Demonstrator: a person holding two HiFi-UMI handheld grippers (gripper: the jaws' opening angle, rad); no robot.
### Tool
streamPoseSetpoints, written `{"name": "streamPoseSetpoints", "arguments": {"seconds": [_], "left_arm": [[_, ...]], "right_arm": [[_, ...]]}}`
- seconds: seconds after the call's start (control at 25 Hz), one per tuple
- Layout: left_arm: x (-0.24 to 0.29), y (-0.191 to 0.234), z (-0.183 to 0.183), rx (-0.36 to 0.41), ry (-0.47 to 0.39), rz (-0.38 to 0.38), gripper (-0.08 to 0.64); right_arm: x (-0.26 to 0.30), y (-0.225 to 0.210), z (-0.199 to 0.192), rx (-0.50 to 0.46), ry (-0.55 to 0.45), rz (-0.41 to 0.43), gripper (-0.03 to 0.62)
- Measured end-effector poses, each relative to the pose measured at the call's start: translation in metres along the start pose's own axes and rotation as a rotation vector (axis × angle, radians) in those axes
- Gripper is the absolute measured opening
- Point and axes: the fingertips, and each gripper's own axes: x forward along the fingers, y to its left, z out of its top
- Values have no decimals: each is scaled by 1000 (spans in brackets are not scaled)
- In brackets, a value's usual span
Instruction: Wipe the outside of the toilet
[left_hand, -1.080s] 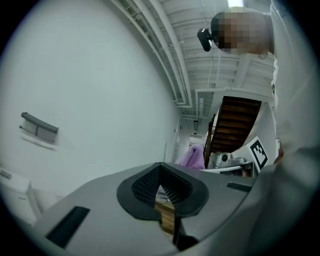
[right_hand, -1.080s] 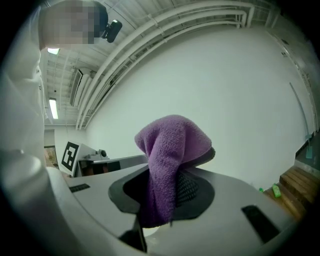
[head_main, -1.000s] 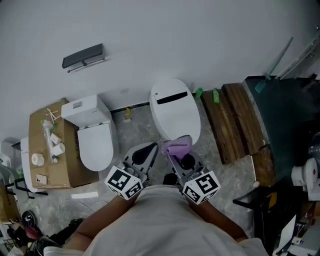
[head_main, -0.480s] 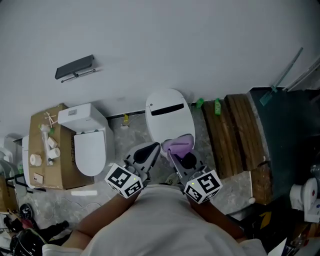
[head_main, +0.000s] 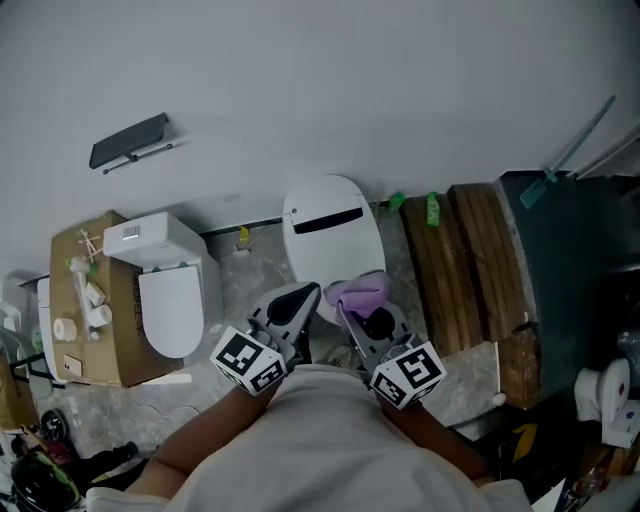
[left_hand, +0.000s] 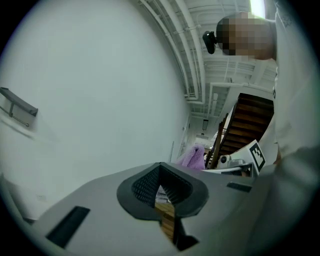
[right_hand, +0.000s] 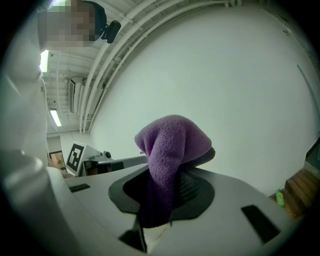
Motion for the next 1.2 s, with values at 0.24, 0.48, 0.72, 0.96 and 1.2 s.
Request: {"name": "streamPoseSetpoints", "arguments": {"seconds": [0.24,0.48,0.72,0.96,1.2], "left_arm": [[36,48,12,-13,-2,-55,6],[68,123,22,46,39,-94,6],[97,187,16,58,97,-94,6],[139,233,-10,63,133,-46,6],[167,267,-68,64,170,64,6]], "right_arm": [[44,-33,12,-6,19,-54,100],[122,-67,16,21,42,-96,100],[178,-106,18,27,54,-127,100],[208,-163,-6,32,96,-106,100],[230,-226,-68,24,196,-30,100]]}}
